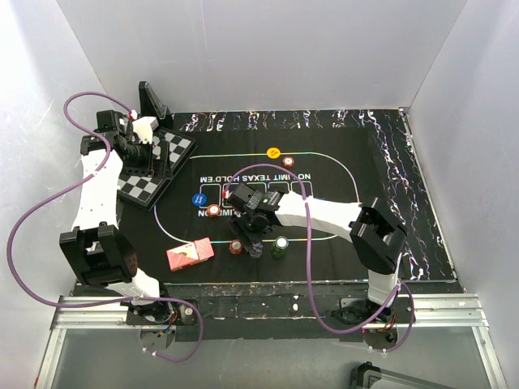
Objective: Distribute texas hold em gaming equipment
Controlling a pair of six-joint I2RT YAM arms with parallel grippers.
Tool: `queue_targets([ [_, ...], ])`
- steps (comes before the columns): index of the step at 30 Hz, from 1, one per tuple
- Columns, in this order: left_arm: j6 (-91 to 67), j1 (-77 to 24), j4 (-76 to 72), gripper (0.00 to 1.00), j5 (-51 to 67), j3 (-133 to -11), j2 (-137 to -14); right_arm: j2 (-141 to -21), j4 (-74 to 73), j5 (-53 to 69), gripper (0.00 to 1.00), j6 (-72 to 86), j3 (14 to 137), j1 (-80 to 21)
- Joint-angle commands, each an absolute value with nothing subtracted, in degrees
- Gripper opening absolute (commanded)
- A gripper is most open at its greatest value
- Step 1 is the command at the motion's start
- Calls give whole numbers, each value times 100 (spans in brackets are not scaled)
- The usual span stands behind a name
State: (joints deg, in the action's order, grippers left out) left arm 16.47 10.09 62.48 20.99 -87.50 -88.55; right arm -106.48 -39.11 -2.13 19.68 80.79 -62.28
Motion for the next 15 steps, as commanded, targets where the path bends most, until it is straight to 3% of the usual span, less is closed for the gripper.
queue_targets([
  [1, 1643, 1046, 6179, 100, 2118, -8877, -8728, -10661, -3920, -132, 66, 1951, 8130, -6258],
  [15, 1635, 1055, 6170, 100, 2092, -8851, -8692, -10714, -3990, -140, 44, 1951, 8147, -6249],
])
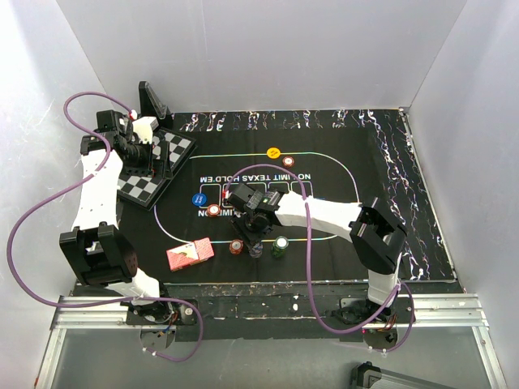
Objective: Distribute texas hold em gaming equipment
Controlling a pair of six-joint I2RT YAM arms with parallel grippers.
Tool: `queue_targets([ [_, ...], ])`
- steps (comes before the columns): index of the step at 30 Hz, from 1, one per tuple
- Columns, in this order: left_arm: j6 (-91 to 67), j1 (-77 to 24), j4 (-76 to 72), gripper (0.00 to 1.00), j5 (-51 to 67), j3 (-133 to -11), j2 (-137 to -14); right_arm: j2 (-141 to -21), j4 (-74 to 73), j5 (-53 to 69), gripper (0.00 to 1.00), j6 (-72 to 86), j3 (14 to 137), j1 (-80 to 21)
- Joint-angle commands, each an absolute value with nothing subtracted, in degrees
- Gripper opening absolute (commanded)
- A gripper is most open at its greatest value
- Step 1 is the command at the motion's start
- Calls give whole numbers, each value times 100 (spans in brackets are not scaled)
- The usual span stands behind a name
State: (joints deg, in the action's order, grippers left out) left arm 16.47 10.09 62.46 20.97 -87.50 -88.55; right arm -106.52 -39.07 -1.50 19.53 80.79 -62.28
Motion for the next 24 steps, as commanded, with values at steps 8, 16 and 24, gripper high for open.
queue_targets([
  [8, 1635, 1063, 6161, 100, 2092, -8851, -8675, -10565, -4043, -474, 18, 1925, 8218, -6249],
  [16, 1626, 1072, 6152, 100, 2162, -8851, -8666, -10547, -4298, -712, 1, 1732, 8683, -6240],
  [24, 1626, 1134, 6117, 100, 2338, -8868, -8842, -11117, -4509, -712, 1, 1398, 9781, -6056],
])
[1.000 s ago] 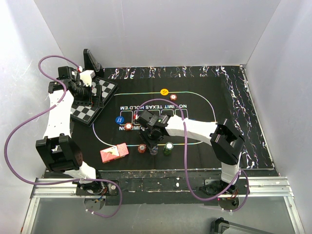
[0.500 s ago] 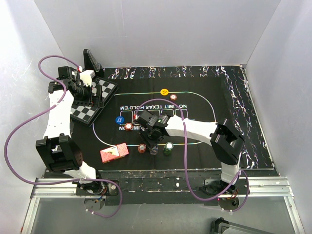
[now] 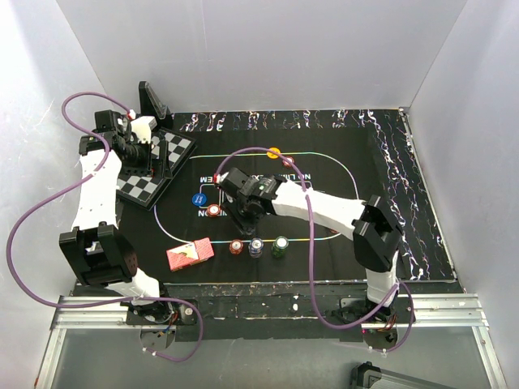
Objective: Distribute texas hold em gaming equipment
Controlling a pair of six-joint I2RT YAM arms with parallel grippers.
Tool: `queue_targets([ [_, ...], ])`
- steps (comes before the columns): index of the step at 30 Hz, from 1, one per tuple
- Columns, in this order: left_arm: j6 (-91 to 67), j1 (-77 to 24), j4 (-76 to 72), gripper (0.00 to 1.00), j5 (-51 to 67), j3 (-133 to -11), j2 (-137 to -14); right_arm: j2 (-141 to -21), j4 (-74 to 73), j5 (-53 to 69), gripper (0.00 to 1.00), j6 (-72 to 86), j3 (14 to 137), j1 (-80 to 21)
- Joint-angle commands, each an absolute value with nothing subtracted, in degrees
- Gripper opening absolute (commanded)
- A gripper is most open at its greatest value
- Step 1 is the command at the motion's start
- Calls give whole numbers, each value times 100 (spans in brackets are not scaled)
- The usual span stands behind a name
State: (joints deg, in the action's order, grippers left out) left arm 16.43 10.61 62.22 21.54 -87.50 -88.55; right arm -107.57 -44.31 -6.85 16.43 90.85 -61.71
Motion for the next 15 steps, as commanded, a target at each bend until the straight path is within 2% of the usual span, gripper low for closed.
queue_targets([
  [1, 1626, 1142, 6117, 100, 2347, -8903, -8877, -11266, -4509, -668, 1, 1371, 9974, -6021],
  [9, 1723, 1213, 6161, 100, 2391, -9000, -8965, -12664, -4395, -396, 1, 1187, 11442, -5818],
  [15, 1793, 1257, 6214, 100, 2435, -9070, -9061, -13280, -4140, -220, 1, 1213, 11848, -5722],
])
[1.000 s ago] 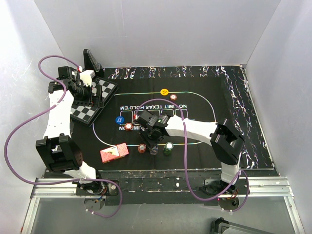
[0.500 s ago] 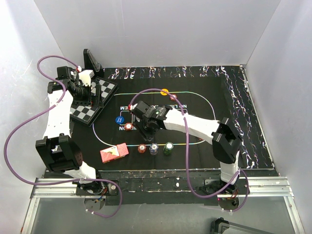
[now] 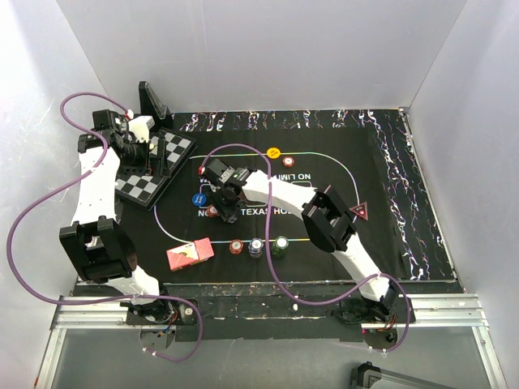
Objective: Distribute texas hold em gaming equipment
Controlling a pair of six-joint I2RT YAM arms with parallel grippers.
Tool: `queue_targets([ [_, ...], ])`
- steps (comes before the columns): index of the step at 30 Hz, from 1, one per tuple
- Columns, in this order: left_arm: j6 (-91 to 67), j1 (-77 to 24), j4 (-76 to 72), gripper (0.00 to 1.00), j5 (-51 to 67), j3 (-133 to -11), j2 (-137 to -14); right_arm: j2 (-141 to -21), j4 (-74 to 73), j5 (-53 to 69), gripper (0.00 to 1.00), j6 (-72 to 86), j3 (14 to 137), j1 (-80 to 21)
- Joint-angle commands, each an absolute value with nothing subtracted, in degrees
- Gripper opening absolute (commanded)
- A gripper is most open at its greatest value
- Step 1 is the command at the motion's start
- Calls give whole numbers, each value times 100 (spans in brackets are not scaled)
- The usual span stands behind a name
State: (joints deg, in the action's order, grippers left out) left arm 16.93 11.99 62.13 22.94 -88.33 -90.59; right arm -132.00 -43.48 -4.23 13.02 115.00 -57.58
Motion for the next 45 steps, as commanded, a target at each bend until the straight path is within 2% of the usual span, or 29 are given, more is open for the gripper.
queue_targets([
  [1, 1802, 1266, 6231, 100, 2435, -9079, -9070, -13306, -4061, -202, 1, 1213, 11830, -5713],
  [12, 1846, 1310, 6205, 100, 2400, -8895, -9018, -13447, -3480, -202, 1, 1230, 11496, -5634],
  [13, 1846, 1310, 6196, 100, 2399, -8877, -9009, -13465, -3480, -193, 4, 1222, 11496, -5616],
  [19, 1854, 1327, 6214, 100, 2382, -8860, -8965, -13395, -3454, -202, 57, 1204, 11321, -5590],
  [25, 1784, 1318, 6223, 100, 2435, -8807, -8912, -13088, -3428, -351, 81, 1143, 11145, -5564],
  [36, 1749, 1327, 6275, 100, 2399, -8815, -8780, -11621, -3753, -668, 87, 1063, 10777, -5555],
  [45, 1582, 1318, 6231, 100, 2522, -8816, -8842, -10144, -3596, -44, 89, 1283, 8423, -5660],
])
